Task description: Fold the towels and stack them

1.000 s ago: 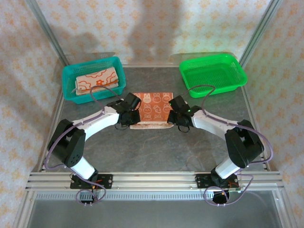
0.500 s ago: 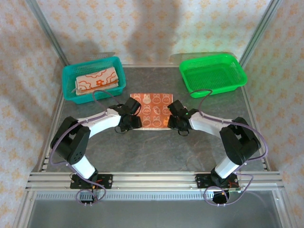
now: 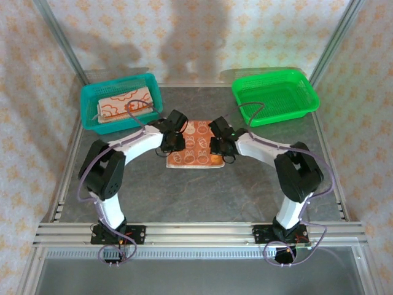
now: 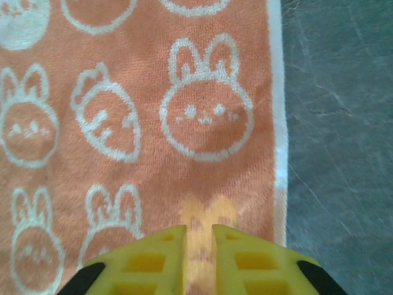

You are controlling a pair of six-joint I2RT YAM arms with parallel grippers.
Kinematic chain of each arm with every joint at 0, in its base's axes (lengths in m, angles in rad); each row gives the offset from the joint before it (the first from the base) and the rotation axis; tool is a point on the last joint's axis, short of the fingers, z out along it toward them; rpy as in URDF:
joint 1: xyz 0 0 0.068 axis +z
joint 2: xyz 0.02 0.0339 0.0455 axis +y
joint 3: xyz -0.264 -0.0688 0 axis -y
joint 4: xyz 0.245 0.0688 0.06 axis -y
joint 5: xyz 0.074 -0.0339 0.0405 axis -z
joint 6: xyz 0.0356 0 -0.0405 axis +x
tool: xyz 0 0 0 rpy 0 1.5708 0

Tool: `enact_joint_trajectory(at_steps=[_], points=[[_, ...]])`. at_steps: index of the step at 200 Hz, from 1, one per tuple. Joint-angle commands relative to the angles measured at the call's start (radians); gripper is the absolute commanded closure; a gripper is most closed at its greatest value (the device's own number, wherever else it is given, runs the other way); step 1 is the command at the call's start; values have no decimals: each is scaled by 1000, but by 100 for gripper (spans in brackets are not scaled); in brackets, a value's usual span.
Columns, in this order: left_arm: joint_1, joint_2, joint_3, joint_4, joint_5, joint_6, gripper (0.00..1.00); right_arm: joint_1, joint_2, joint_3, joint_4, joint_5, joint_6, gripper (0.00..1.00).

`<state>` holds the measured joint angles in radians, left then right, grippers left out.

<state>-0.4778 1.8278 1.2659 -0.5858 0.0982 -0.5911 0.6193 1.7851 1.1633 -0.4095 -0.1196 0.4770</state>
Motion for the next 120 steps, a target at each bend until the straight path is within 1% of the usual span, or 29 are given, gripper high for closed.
enact_joint_trajectory(at_steps=[1,35,63,79,120], points=[[15,51,-7,-27,0,31,83,0,62,35,-1,7,-17,85],[15,48,-106,9,25,17,84,0,83,-18,30,-19,2,88],[-5,0,-218,40,51,-19,86,10,24,-130,56,-29,36,89],[-31,-44,-287,53,66,-50,87,34,-24,-194,53,-26,57,89],[-111,-196,-443,54,88,-122,87,140,-153,-324,20,10,128,90]])
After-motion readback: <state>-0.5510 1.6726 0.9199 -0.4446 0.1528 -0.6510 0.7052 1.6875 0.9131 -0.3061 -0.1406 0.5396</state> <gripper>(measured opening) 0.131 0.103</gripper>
